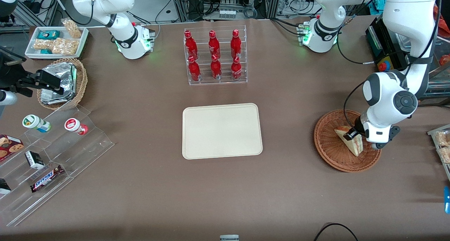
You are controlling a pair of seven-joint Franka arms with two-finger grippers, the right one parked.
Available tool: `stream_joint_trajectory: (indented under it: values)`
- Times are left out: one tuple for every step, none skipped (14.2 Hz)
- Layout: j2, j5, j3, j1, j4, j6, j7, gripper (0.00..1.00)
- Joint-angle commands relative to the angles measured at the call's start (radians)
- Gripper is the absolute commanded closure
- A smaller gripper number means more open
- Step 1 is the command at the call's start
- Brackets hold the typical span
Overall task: Place sandwich from basket to tray
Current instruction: 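Close the left gripper on the wrapped sandwich and lift it, then carry the sandwich with the left gripper over the cream tray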
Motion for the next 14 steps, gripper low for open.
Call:
stream_joint_trajectory:
  values:
    - [-0.074, 0.014, -0.002, -0.010, 0.056, -0.193, 0.094, 0.98]
    - [-0.077, 0.012, -0.008, -0.030, 0.102, -0.261, 0.094, 0.99]
    - [-0.071, 0.012, -0.014, -0.071, 0.147, -0.330, 0.094, 1.00]
    - [-0.068, 0.013, -0.014, -0.103, 0.177, -0.360, 0.096, 1.00]
    - [-0.062, 0.021, -0.016, -0.144, 0.197, -0.369, 0.117, 1.00]
    - [-0.054, 0.035, -0.016, -0.187, 0.213, -0.369, 0.181, 0.99]
    - [-0.036, 0.035, -0.017, -0.226, 0.231, -0.368, 0.210, 0.98]
    - [-0.004, 0.023, -0.019, -0.284, 0.268, -0.367, 0.200, 0.98]
    - [0.022, 0.015, -0.019, -0.338, 0.292, -0.364, 0.157, 0.98]
    - [0.059, 0.000, -0.020, -0.387, 0.329, -0.358, 0.107, 0.99]
    - [0.110, -0.011, -0.020, -0.448, 0.389, -0.355, 0.062, 0.99]
    - [0.150, -0.031, -0.020, -0.496, 0.438, -0.351, 0.022, 0.99]
    - [0.185, -0.055, -0.020, -0.536, 0.478, -0.337, -0.022, 0.99]
    - [0.219, -0.068, -0.019, -0.583, 0.516, -0.316, -0.077, 0.99]
